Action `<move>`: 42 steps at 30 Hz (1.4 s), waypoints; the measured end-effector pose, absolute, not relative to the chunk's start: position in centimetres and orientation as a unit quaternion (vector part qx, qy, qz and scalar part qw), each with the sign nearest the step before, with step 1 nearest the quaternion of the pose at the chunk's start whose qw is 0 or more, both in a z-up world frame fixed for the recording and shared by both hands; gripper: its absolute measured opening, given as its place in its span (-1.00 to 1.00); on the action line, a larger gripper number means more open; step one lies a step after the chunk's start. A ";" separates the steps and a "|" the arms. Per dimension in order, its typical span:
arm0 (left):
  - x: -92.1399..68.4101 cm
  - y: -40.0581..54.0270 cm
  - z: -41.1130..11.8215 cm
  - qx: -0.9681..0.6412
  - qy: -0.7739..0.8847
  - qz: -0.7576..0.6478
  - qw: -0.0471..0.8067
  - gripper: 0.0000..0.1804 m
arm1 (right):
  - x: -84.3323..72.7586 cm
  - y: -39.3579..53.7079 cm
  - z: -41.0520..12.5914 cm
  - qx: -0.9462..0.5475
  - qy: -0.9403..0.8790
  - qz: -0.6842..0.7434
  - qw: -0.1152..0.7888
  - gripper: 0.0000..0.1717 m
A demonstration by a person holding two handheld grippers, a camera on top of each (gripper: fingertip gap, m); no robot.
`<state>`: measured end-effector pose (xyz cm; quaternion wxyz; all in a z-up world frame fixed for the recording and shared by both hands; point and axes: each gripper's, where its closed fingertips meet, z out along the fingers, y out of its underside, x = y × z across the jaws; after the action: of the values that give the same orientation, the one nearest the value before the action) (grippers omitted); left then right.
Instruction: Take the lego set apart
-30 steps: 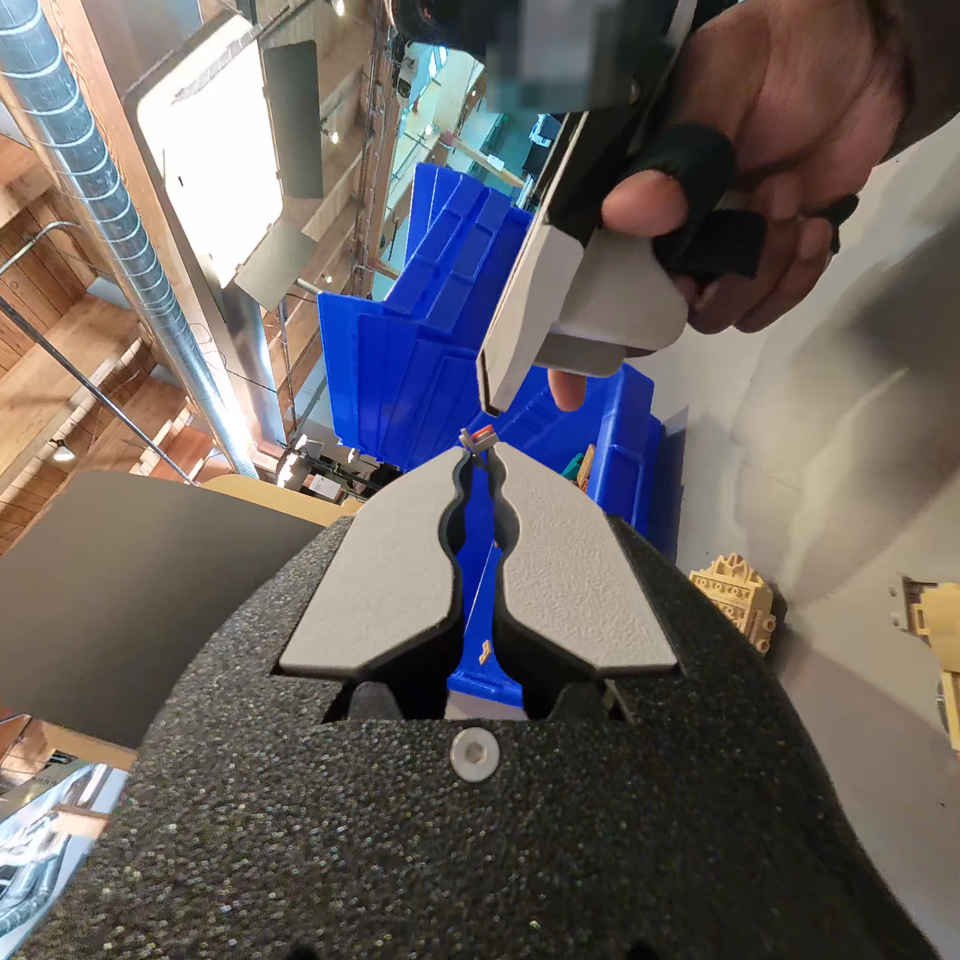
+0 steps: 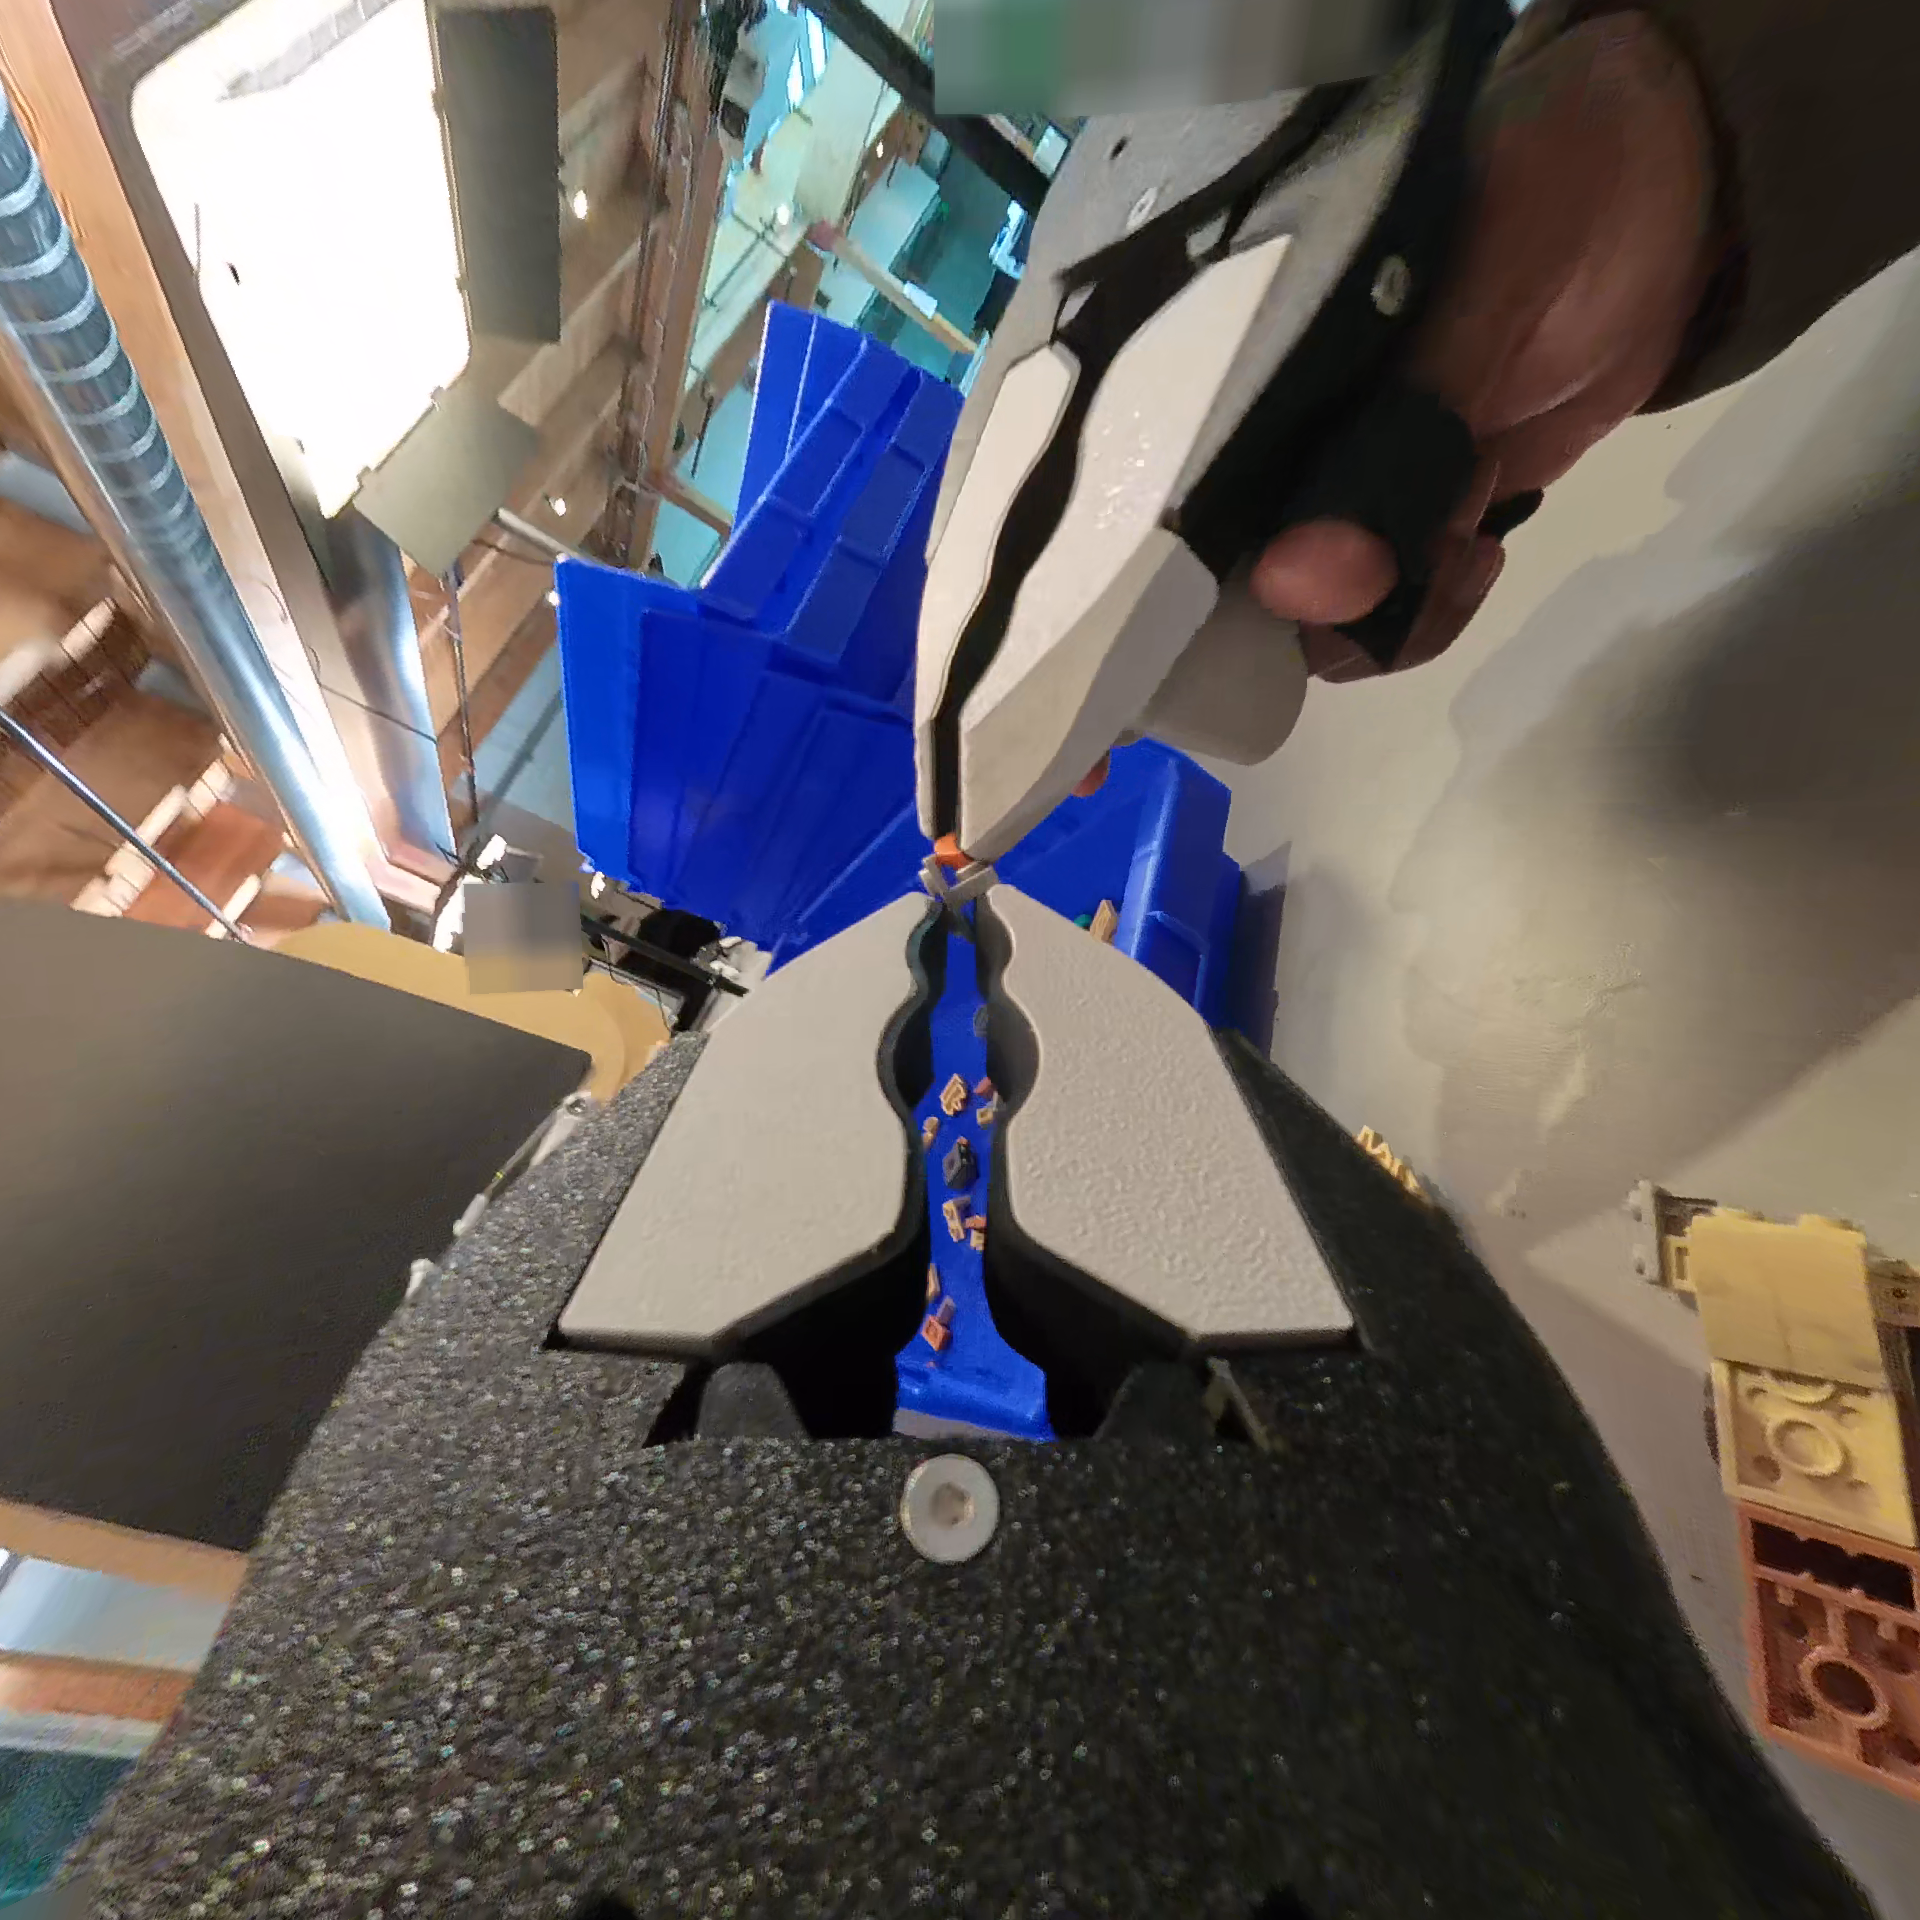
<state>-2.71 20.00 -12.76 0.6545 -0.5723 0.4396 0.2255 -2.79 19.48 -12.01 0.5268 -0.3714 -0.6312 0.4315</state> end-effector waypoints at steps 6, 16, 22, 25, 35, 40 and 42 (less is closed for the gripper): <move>-4.0 21.0 -13.3 -0.604 0.410 0.237 0.641 -0.95 | -3.5 20.4 -12.3 -0.385 -0.618 0.404 0.554 -0.92; -7.3 22.1 -13.4 -0.655 0.331 0.232 0.638 -0.95 | -6.2 28.8 -14.1 -0.576 -0.509 0.323 0.551 -0.76; -7.6 22.2 -13.5 -0.672 0.303 0.183 0.651 -0.94 | -5.2 27.8 -11.7 -0.506 -0.530 0.313 0.604 -0.74; -7.3 22.2 -13.6 -0.680 0.295 0.149 0.655 -0.94 | -5.4 26.0 -11.5 -0.431 -0.571 0.270 0.644 -0.78; -6.8 21.4 -13.3 -0.703 0.269 0.009 0.658 -0.95 | -6.3 21.6 -13.0 -0.225 -0.663 0.084 0.709 -0.82; -6.3 21.1 -14.0 -0.712 0.291 -0.004 0.639 -0.95 | -6.3 21.3 -13.2 -0.207 -0.669 0.074 0.710 -0.89; -6.2 21.0 -14.1 -0.715 0.294 -0.012 0.634 -0.95 | -6.3 21.2 -13.5 -0.196 -0.675 0.068 0.709 -0.91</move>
<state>-6.24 20.98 -14.11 0.6340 -0.7149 0.2944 -0.0122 -6.28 21.15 -13.47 0.7085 -0.1956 -0.6746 0.0684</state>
